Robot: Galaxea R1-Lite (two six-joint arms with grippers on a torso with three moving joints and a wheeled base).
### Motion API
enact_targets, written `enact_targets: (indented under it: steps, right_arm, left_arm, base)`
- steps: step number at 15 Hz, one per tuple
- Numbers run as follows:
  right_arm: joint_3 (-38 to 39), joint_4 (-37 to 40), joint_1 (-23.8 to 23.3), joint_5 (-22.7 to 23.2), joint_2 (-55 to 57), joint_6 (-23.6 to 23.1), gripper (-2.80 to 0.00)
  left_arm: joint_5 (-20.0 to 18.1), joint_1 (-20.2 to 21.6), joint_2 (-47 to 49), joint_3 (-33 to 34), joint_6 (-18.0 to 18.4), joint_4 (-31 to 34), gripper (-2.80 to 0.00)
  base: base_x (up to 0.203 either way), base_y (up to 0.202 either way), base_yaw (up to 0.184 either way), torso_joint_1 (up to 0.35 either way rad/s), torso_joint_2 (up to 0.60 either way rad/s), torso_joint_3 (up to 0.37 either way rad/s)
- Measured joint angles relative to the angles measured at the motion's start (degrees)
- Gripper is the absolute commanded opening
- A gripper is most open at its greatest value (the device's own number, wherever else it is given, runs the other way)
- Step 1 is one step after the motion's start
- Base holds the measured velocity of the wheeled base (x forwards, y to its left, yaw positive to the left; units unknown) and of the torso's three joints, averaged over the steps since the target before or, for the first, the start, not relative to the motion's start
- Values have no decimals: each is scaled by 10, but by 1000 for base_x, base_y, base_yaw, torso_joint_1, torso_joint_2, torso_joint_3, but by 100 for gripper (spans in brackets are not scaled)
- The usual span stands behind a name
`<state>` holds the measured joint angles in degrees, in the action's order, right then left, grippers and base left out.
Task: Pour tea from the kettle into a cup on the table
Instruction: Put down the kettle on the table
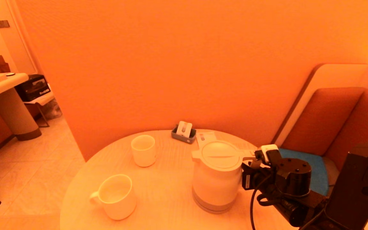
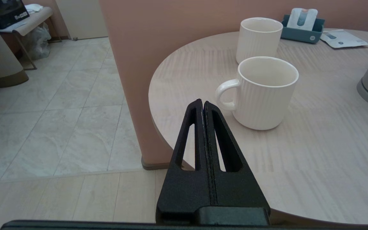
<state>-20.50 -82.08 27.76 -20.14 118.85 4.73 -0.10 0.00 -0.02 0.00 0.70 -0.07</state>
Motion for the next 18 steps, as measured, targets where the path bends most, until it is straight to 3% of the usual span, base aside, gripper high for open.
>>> enact_targets:
  steps: [14, 15, 18]
  right_arm:
    - [3, -1, 0, 0, 1, 0, -280]
    - [3, -1, 0, 0, 1, 0, 0]
    - [2, -1, 0, 1, 2, 0, 0]
  left_arm:
    - [0, 0, 0, 0, 0, 0, -280]
    - [0, 0, 0, 0, 0, 0, -280]
    - [0, 0, 0, 0, 0, 0, -280]
  base:
    - [0, 0, 0, 0, 0, 0]
    - [0, 0, 0, 0, 0, 0]
    - [0, 0, 0, 0, 0, 0]
